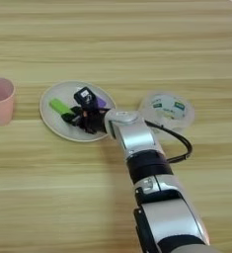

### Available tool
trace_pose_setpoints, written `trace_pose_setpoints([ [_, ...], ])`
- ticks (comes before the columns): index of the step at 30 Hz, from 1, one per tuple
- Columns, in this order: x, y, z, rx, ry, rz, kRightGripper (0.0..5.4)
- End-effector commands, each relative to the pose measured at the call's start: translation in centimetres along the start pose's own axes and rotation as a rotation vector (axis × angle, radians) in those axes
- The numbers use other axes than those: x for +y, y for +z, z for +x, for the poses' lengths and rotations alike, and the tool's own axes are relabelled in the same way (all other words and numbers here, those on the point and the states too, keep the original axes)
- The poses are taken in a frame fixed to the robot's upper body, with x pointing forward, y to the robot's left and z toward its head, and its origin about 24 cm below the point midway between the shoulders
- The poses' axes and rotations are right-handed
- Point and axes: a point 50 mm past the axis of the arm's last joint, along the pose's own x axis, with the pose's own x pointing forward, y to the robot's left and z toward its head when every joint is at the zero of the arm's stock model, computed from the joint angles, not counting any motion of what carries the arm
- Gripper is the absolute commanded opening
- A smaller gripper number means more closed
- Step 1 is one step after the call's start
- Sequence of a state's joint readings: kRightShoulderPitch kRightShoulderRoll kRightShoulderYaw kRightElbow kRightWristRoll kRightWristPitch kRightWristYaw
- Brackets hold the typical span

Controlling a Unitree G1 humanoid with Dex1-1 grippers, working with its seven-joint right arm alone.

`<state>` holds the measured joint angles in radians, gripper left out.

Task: Move the objects on the table

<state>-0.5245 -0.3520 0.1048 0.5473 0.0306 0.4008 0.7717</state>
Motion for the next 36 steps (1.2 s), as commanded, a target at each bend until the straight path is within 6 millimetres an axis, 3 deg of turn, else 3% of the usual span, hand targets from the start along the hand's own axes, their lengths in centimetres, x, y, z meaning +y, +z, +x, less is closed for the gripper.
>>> trace_pose_setpoints([
  [1, -0.8, 1.7, -0.8, -0.045, -0.056, -0.047, 1.39],
  [9, 0.3, 4.1, -3.0, -0.155, -0.074, -0.109, 1.39],
  [22, 4.4, 5.2, -6.3, -0.255, -0.063, -0.195, 1.39],
  [28, 6.9, 4.7, -6.5, -0.256, 0.004, -0.212, 1.39],
  [36, 9.6, 2.7, -5.1, -0.199, 0.105, -0.186, 1.39],
])
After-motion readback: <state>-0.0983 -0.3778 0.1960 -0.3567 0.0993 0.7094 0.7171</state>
